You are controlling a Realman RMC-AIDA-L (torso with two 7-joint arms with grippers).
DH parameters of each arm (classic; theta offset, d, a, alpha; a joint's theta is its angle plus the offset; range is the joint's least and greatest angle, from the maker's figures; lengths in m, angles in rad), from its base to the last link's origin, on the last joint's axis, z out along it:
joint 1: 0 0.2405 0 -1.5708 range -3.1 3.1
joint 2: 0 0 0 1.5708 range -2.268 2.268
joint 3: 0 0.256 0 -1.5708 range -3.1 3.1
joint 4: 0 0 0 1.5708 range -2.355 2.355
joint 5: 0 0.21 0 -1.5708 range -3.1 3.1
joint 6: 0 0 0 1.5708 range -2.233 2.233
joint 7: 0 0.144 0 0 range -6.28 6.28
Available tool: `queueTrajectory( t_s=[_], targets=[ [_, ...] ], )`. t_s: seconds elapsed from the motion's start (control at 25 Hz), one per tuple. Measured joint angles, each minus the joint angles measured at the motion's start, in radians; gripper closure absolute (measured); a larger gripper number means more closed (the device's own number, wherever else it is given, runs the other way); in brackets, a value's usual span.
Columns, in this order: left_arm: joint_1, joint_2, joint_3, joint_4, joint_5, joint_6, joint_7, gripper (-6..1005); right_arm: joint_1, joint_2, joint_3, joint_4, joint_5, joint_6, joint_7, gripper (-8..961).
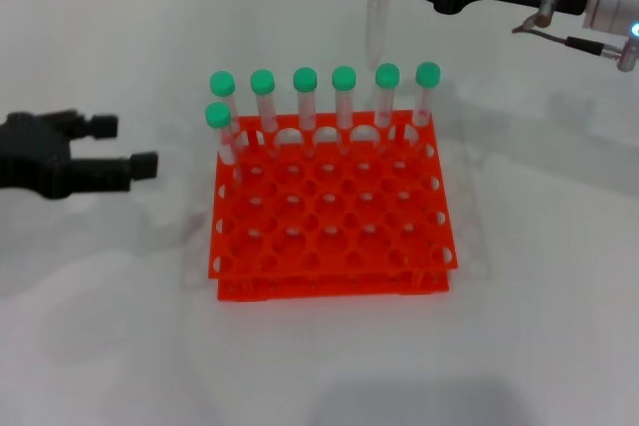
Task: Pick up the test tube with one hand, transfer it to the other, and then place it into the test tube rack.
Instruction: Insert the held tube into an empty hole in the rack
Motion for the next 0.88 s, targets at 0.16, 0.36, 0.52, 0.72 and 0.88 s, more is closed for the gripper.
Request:
queueTrajectory(
  t_s=[0.16,0.36,0.52,0.72,0.88],
  targets=[
    [0.000,0.001,-0.024,-0.005,0.095,0.002,0.000,107,0.001,0.002,-0.033,0.002,0.020,0.022,-0.003,686],
    [0.002,-0.007,-0.054,-0.011,0.147,-0.001,0.017,107,0.001,0.003,-0.080,0.004,0.040,0.054,-0.005,686],
    [0.002,-0.008,-0.056,-0.017,0.154,-0.001,0.028,107,0.001,0.003,-0.145,0.008,0.078,0.095,-0.017,686],
    [0.005,-0.009,-0.056,-0.023,0.158,-0.003,0.057,107,0.001,0.003,-0.228,0.013,0.141,0.154,-0.040,686],
    [0.006,-0.010,-0.056,-0.034,0.159,-0.004,0.072,107,-0.005,0.003,-0.305,0.016,0.215,0.205,-0.079,685]
  ],
)
